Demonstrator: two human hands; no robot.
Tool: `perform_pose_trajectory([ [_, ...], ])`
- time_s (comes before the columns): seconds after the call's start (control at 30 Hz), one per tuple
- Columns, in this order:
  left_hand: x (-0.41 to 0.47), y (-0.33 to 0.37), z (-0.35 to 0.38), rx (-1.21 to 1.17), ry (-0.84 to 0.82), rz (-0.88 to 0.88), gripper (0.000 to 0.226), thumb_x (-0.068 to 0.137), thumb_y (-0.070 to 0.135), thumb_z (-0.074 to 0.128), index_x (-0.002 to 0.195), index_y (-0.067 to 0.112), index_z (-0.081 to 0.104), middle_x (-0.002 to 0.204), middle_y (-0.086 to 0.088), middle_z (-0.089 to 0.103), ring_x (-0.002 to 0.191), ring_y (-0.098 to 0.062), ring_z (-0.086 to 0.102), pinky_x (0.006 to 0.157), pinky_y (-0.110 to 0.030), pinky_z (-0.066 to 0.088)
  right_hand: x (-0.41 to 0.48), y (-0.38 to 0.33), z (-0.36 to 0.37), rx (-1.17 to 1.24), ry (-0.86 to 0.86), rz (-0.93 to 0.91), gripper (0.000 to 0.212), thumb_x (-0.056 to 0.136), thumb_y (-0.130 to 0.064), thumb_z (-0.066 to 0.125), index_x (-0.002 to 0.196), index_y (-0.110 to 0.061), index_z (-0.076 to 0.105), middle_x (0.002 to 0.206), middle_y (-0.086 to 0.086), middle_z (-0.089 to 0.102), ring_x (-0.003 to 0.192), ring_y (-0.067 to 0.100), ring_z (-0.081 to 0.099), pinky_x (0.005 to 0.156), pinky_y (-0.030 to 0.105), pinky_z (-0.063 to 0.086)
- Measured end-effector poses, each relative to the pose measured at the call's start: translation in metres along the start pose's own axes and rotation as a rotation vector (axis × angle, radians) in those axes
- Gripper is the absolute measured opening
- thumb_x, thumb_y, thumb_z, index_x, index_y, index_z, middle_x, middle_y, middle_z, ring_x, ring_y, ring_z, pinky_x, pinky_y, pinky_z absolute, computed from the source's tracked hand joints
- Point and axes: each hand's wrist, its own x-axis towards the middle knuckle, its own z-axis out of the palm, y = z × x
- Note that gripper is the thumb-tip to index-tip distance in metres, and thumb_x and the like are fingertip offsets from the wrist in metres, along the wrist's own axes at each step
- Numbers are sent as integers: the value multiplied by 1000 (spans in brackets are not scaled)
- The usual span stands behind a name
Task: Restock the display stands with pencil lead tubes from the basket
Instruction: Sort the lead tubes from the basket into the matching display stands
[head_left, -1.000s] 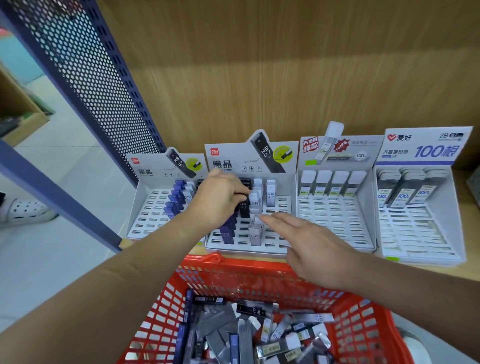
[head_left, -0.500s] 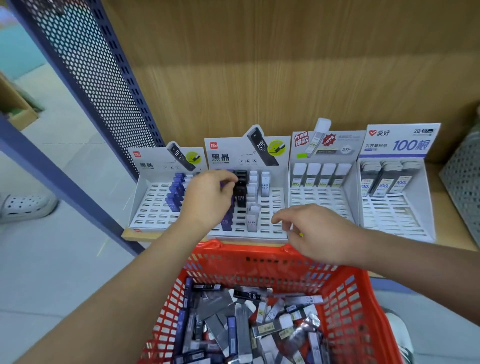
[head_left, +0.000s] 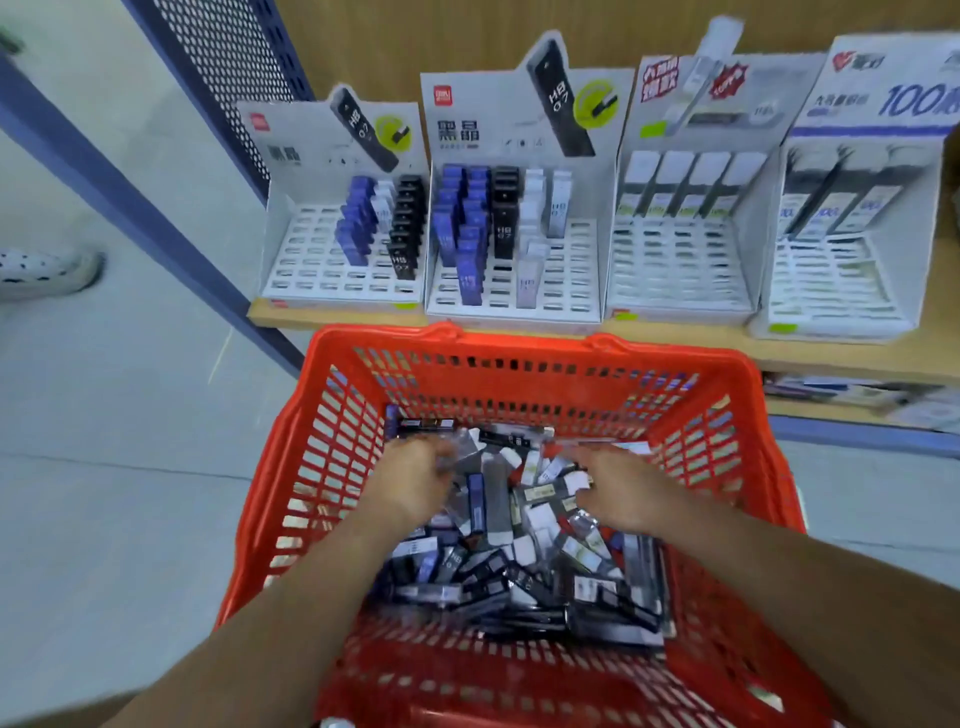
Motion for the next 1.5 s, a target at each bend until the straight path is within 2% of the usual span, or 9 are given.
perform_pose_trajectory([
  [0.13, 8, -28, 45, 137, -79, -56, 66, 87, 35, 65, 143, 17, 35, 147, -7, 34, 132, -32, 34, 107, -37, 31, 27, 18, 47, 27, 35, 85, 79, 96, -31, 58, 158, -18, 10, 161, 10, 19, 144, 29, 27, 109, 36, 37],
  [0.33, 30, -53, 81, 268, -114, -81, 105, 82, 47, 67, 151, 24, -8, 160, -2, -8, 147, -27, -3, 119, -49, 10, 53, 15, 87, -112, -37, 59, 103, 91, -46, 63, 155, -27, -15, 164, 2, -21, 152, 24, -11, 119, 56, 13],
  [0.57, 48, -55, 92, 447, -56, -28, 103, 78, 51, 70, 148, 30, -2, 137, -5, 34, 129, -26, 30, 109, -58, 17, 52, 9, 120, -157, 47, 20, 75, 94, -47, 54, 153, -33, 9, 147, 0, 34, 130, 27, 35, 101, 47, 35],
  [0.83, 26, -52, 87, 570, -93, 131, 65, 82, 12, 59, 138, 24, 30, 114, 0, 64, 103, -23, 62, 97, -36, 32, 53, 16, 132, 47, 88, 15, 61, 96, -16, 58, 147, -31, 29, 139, 2, 44, 121, 28, 43, 98, 37, 42],
  [1.07, 20, -46, 51, 140, 54, 36, 28, 86, 3, 48, 111, 14, 43, 89, -13, 66, 76, -35, 64, 66, -41, 51, 49, 17, 105, 351, 272, 199, 36, 96, -11, 57, 130, -10, 49, 116, 14, 59, 102, 33, 61, 82, 38, 51],
  [1.2, 5, -15, 21, -149, 37, 36, 7, 96, 11, 46, 101, 13, 41, 72, -5, 54, 70, -32, 59, 58, -37, 43, 42, 1, 73, 1071, 254, 342, 21, 95, -11, 59, 115, -15, 53, 86, 13, 64, 67, 23, 57, 59, 38, 46],
  [1.3, -13, 18, 1, -591, -77, -115, 16, 102, 26, 41, 108, 16, 52, 84, -3, 61, 72, -20, 58, 62, -29, 48, 27, -22, 46, 1541, 153, 295, 38, 89, -22, 72, 120, -9, 53, 67, 3, 52, 50, 13, 44, 45, 26, 38],
  [1.4, -38, 44, -7, -1195, -365, -289, 17, 101, 21, 45, 104, 6, 51, 66, -6, 54, 54, -19, 51, 52, -30, 47, 7, -46, 16, 1746, 25, 147, 53, 75, -34, 82, 118, -9, 62, 80, 5, 66, 61, 17, 58, 59, 34, 51],
  [1.5, -61, 59, -12, -1308, -589, -189, 19, 101, 23, 41, 92, 11, 52, 59, -4, 45, 51, -15, 43, 51, -27, 42, -18, -56, 0, 1840, -15, 17, 32, 75, -21, 78, 103, -9, 70, 97, 12, 74, 79, 25, 70, 82, 43, 56],
])
